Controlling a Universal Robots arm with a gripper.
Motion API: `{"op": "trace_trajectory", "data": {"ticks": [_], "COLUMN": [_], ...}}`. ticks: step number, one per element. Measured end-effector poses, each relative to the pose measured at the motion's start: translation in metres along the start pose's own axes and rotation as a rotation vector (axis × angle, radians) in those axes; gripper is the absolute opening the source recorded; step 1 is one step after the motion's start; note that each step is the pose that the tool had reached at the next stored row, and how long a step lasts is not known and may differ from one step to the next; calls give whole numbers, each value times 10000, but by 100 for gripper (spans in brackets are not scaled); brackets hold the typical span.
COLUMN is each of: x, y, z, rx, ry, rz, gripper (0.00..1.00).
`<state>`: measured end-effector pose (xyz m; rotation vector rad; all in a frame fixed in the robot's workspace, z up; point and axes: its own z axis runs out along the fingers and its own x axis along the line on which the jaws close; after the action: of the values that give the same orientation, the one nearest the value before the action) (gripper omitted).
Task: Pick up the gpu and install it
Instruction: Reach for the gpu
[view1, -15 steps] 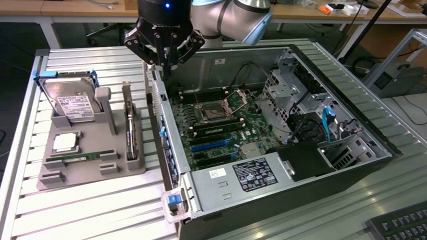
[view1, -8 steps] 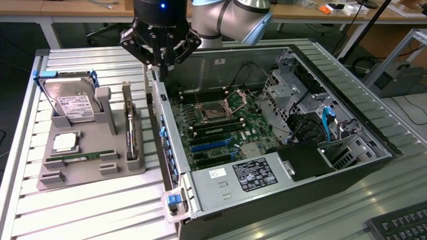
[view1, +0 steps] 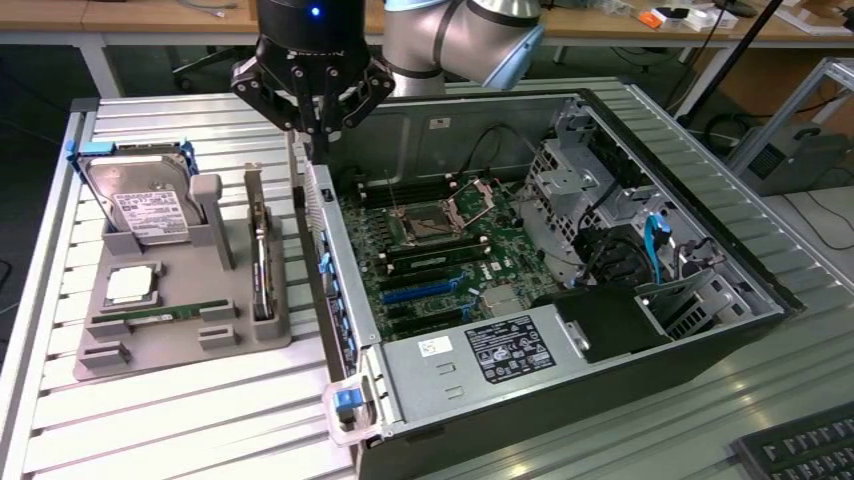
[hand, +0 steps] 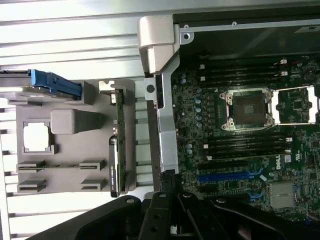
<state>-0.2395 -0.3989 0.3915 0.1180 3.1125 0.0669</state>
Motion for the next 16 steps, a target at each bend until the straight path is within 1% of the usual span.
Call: {"op": "trace_trajectory", "data": {"ticks": [16], "x": [119], "y": [-9], "z": [0], "rx": [0], "ry": [0], "rz": [0], "gripper": [11]}}
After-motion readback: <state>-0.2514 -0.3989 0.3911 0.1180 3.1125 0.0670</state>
